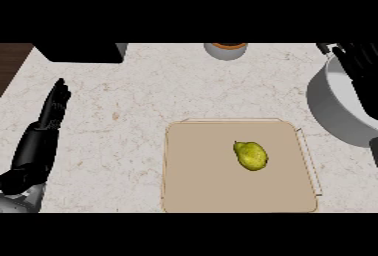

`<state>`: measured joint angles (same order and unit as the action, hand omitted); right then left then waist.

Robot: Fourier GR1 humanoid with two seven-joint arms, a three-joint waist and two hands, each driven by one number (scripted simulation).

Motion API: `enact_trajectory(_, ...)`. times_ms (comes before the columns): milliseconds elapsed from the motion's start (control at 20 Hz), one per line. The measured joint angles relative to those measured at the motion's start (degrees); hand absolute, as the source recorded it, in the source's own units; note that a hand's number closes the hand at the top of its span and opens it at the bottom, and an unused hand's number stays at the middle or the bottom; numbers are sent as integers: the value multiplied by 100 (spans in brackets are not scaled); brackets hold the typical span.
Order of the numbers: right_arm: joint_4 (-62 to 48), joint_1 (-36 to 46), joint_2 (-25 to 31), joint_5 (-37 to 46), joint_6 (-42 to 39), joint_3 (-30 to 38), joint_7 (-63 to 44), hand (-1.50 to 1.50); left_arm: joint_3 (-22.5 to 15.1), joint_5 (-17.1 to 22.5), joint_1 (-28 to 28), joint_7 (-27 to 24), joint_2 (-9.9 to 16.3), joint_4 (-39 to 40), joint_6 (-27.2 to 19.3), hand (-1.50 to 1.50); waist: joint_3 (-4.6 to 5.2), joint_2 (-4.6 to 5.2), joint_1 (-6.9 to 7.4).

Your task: Pick the pear from the tray and place it in the pot

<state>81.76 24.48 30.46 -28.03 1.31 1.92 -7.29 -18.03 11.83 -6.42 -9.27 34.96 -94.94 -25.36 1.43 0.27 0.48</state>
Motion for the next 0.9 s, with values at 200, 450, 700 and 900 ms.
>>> enact_trajectory(200,-593,9,-585,-369,-800,-379,261,150,94,253,-210,219,-208,38,33,0,-112,103,205)
enact_trajectory(450,-1029,85,-902,-223,-2037,-1149,663,-150,81,653,-344,574,-528,15,73,0,-173,264,587)
enact_trajectory(700,-2136,-20,-1223,-393,-3293,-1283,1511,-150,218,959,-572,992,-640,111,81,0,-201,277,539)
enact_trajectory(900,-2943,274,-1168,-439,-4272,-1127,2161,-150,305,1091,-723,1218,-656,209,107,0,-202,255,516)
